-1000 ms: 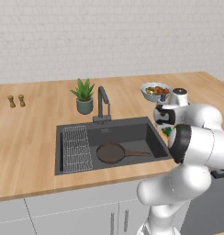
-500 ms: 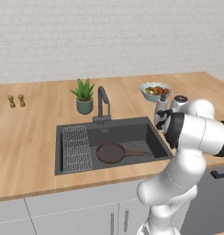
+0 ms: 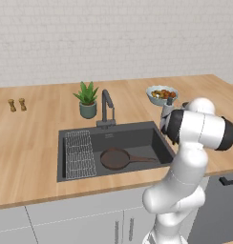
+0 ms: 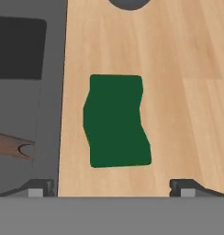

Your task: Pick the pan and sponge and place them into the sink. Then turn on the water.

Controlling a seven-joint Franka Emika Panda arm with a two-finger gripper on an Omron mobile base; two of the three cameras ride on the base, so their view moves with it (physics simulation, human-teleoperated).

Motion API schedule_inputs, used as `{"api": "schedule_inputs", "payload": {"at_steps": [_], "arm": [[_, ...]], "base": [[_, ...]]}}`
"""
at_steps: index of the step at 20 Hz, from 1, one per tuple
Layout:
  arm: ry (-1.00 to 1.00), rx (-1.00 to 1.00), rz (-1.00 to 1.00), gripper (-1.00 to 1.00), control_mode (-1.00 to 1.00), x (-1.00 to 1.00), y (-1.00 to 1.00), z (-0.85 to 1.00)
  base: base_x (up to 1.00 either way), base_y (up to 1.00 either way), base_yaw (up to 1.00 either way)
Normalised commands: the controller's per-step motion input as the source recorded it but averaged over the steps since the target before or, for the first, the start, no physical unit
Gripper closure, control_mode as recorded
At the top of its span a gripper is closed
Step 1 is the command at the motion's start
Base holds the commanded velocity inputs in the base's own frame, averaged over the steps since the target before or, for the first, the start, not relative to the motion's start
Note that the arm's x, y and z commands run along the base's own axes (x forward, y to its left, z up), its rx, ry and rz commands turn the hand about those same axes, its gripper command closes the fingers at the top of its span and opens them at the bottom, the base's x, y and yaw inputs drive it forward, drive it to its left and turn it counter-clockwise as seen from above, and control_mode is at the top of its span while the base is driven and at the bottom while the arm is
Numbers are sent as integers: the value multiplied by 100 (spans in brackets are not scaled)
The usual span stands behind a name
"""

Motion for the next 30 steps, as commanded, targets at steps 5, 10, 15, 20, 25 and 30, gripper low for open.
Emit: {"api": "schedule_inputs", "payload": {"at_steps": [5,10,15,20,25,30], "arm": [[0,2,0,-100,-100,26,-19,-25],[0,1,0,-100,-100,28,-17,-33],[0,0,0,-100,-100,17,0,-43],[0,4,0,100,-100,13,-1,-58],[-3,2,0,100,-100,1,4,-63],[-18,0,3,100,-100,-8,40,-44]], "base": [[0,0,0],[0,0,0],[0,0,0],[0,0,0],[0,0,0],[0,0,0]]}}
